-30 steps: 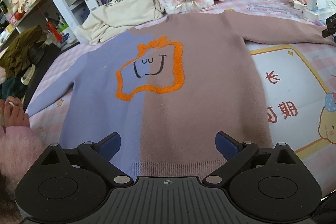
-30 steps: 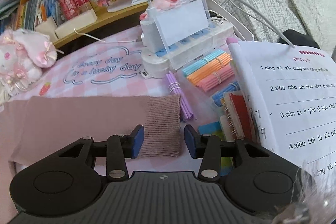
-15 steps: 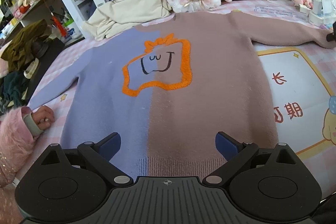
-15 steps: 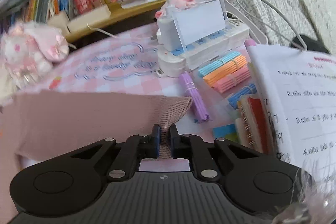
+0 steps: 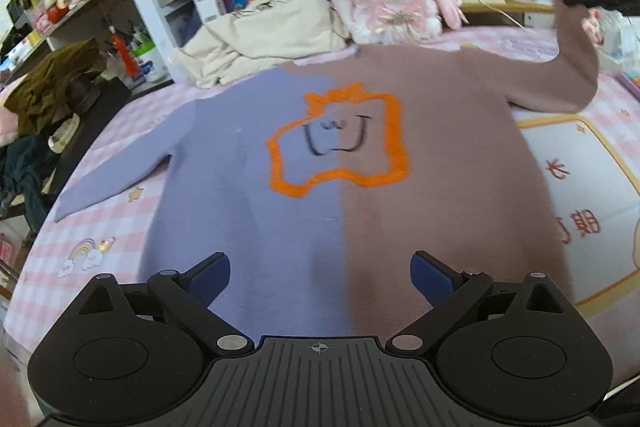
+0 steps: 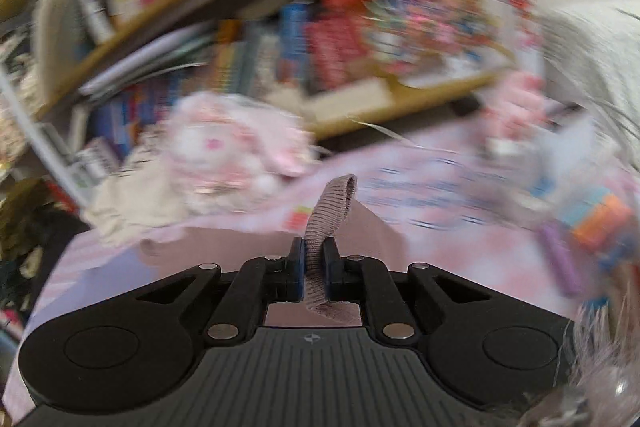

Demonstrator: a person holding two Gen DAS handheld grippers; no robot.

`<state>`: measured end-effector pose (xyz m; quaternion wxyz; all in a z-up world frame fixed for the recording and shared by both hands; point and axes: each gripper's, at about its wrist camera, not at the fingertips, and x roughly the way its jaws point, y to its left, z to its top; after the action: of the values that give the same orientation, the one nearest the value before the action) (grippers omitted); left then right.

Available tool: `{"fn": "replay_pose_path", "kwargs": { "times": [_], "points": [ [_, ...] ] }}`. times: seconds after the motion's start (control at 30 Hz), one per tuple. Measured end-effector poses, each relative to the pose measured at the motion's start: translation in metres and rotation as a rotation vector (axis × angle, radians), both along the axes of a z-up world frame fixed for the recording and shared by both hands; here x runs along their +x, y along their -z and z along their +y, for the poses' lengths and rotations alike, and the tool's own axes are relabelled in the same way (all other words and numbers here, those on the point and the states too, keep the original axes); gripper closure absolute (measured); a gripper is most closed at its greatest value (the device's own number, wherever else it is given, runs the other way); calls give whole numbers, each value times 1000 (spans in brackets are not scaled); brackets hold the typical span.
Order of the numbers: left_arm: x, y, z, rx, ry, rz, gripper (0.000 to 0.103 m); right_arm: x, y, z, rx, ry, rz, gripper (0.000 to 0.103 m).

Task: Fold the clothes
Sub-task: 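Lift the mauve sleeve with the right tool and carry it across the sweater body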

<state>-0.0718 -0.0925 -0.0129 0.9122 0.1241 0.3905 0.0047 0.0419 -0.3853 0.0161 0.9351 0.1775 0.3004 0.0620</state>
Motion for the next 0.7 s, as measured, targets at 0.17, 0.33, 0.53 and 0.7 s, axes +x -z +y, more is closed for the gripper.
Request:
{"fn": "replay_pose_path", "kwargs": {
  "times": [0.17,0.33,0.53,0.7],
  "points": [
    [4,-3,44,-15,33,-70,4,1,-3,96,-39,-68,-53,94],
    [17,-15,102,-37,75,-124,4,30,-8,181,-69,-79,-54,94],
    [29,-20,169,-82,68,-146,3,58,1,271,-100,-117,-55,94],
    [35,-22,205,-83,83,-153,3,73,13,318,-124,-120,-26,94]
  ]
}}
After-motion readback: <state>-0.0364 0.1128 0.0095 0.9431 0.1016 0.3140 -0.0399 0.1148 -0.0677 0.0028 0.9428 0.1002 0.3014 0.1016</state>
